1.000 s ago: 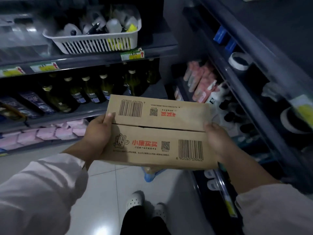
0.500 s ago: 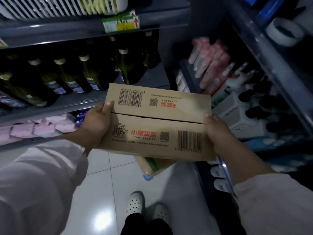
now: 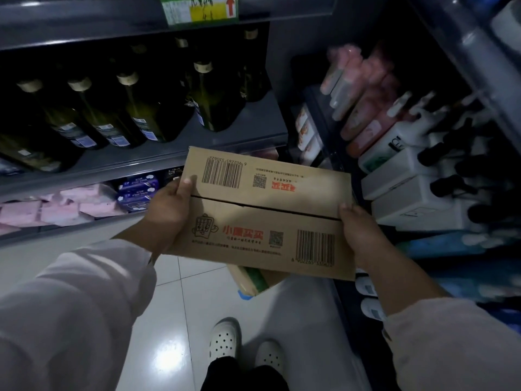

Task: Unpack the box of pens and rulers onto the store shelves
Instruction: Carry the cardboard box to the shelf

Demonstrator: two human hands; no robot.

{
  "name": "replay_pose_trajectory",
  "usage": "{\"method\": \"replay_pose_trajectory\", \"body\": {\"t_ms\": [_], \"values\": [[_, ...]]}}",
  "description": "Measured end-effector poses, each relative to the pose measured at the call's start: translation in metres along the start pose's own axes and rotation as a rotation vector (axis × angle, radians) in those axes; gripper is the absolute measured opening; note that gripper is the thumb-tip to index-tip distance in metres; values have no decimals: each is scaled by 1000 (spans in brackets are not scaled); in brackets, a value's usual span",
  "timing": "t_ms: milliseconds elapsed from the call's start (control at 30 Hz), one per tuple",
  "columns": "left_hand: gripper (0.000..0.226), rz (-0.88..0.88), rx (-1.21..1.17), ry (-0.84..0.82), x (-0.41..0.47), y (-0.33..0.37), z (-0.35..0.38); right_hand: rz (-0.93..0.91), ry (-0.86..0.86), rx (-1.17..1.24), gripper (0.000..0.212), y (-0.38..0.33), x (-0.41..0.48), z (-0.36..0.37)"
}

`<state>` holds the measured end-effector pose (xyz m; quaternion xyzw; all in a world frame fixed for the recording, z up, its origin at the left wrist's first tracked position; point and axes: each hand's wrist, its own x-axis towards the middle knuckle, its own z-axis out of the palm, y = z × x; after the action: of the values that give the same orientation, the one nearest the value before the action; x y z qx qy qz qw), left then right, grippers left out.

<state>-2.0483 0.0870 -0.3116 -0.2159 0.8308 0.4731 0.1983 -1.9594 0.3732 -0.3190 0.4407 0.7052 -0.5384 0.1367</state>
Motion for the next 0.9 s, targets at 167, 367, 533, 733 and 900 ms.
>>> {"method": "replay_pose_trajectory", "body": {"t_ms": [167, 367, 533, 733, 900], "values": [[47, -5, -1, 4, 6, -4, 2, -34, 10, 37, 43, -2, 5, 6], [44, 20, 25, -26, 7, -3, -6, -123, 130, -56, 41, -1, -2, 9], [26, 80, -109, 32, -4, 15, -14, -263, 246, -67, 29, -10, -19, 4], [18, 188, -234, 5, -13, 41, -19, -425, 257, 87, 27, -32, -35, -3], [43, 457, 237, -73, 8, 47, -12, -616, 177, -514, 48, -43, -19, -4]]}}
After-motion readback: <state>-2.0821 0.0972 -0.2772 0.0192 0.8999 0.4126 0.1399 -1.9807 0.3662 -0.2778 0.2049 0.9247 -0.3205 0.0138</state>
